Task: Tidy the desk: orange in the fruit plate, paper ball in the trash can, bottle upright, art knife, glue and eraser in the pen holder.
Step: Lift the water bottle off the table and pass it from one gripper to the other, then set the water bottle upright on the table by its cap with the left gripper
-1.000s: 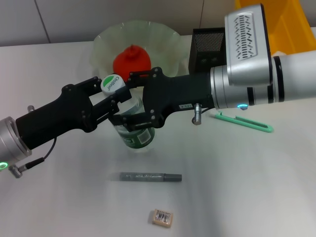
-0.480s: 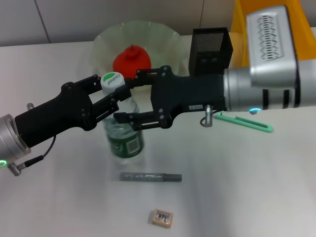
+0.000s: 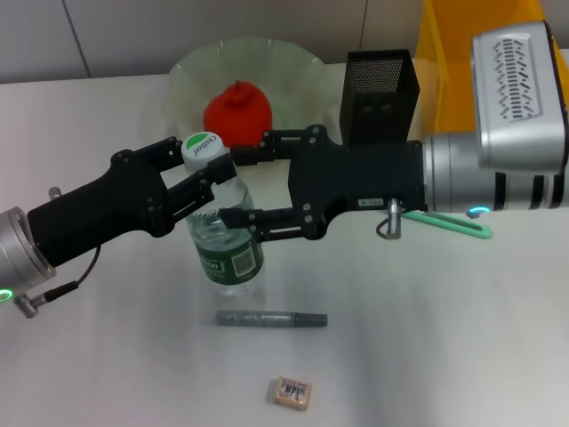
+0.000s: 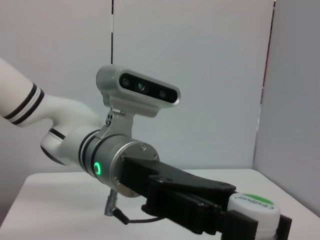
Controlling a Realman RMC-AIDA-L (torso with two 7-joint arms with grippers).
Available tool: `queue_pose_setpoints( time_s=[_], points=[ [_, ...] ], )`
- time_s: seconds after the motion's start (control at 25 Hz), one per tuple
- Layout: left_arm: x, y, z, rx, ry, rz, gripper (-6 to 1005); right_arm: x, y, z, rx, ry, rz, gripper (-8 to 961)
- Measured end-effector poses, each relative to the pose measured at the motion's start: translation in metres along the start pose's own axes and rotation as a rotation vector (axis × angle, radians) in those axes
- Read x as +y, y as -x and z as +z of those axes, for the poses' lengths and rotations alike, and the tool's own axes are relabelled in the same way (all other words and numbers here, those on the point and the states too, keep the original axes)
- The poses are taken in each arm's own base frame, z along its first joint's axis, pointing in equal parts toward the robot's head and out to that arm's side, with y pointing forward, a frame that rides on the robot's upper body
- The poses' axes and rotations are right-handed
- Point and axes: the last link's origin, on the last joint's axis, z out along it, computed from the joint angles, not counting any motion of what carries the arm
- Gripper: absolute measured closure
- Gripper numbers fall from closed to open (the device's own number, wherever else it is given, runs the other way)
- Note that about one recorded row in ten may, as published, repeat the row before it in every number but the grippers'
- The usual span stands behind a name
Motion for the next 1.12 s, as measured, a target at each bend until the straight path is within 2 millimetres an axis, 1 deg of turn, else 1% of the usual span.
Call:
queue_pose_setpoints(
  time_s=[0.28, 0.52, 0.56, 0.6, 0.64, 0.68, 0.72, 0.76, 0.8, 0.84, 0.96, 1.0, 1.04, 1.08, 1.12],
  points=[
    [-0.002, -0.004, 0.000, 0.000, 0.000, 0.007, 559, 0.006, -0.004, -0.009, -0.011, -0.009, 0.019, 237],
    [-0.007, -0.012, -0.004, -0.009, -0.010, 0.022, 559, 0.019, -0.008, -0.028, -0.030, -0.015, 0.058, 236],
    [-0.009, -0.014, -0.006, -0.013, -0.013, 0.026, 559, 0.019, -0.008, -0.028, -0.030, -0.015, 0.058, 236],
    [-0.010, -0.015, -0.007, -0.014, -0.014, 0.029, 558, 0.023, -0.010, -0.038, -0.043, -0.018, 0.072, 236],
    [-0.010, -0.015, -0.007, -0.014, -0.014, 0.029, 558, 0.023, -0.010, -0.038, -0.043, -0.018, 0.072, 236],
    [-0.010, -0.016, -0.008, -0.016, -0.016, 0.031, 558, 0.025, -0.010, -0.044, -0.050, -0.022, 0.080, 236],
    [-0.013, -0.020, -0.010, -0.024, -0.017, 0.037, 558, 0.028, -0.012, -0.055, -0.066, -0.026, 0.098, 236],
    [-0.013, -0.020, -0.010, -0.024, -0.017, 0.037, 558, 0.028, -0.012, -0.055, -0.066, -0.026, 0.098, 236],
    [-0.014, -0.022, -0.011, -0.030, -0.017, 0.040, 558, 0.031, -0.014, -0.068, -0.085, -0.031, 0.120, 236],
    [-0.014, -0.022, -0.011, -0.030, -0.017, 0.040, 558, 0.031, -0.014, -0.068, -0.085, -0.031, 0.120, 236],
    [-0.016, -0.027, -0.013, -0.046, -0.014, 0.051, 558, 0.037, -0.018, -0.089, -0.112, -0.045, 0.150, 236],
    [-0.018, -0.030, -0.013, -0.054, -0.013, 0.059, 558, 0.042, -0.023, -0.107, -0.136, -0.071, 0.175, 237],
    [-0.018, -0.030, -0.013, -0.054, -0.013, 0.059, 558, 0.042, -0.023, -0.107, -0.136, -0.071, 0.175, 237],
    [-0.018, -0.030, -0.013, -0.054, -0.013, 0.059, 558, 0.043, -0.025, -0.115, -0.144, -0.091, 0.185, 237],
    [-0.020, -0.034, -0.010, -0.065, -0.009, 0.068, 558, 0.047, -0.031, -0.132, -0.154, -0.123, 0.205, 237]
  ],
)
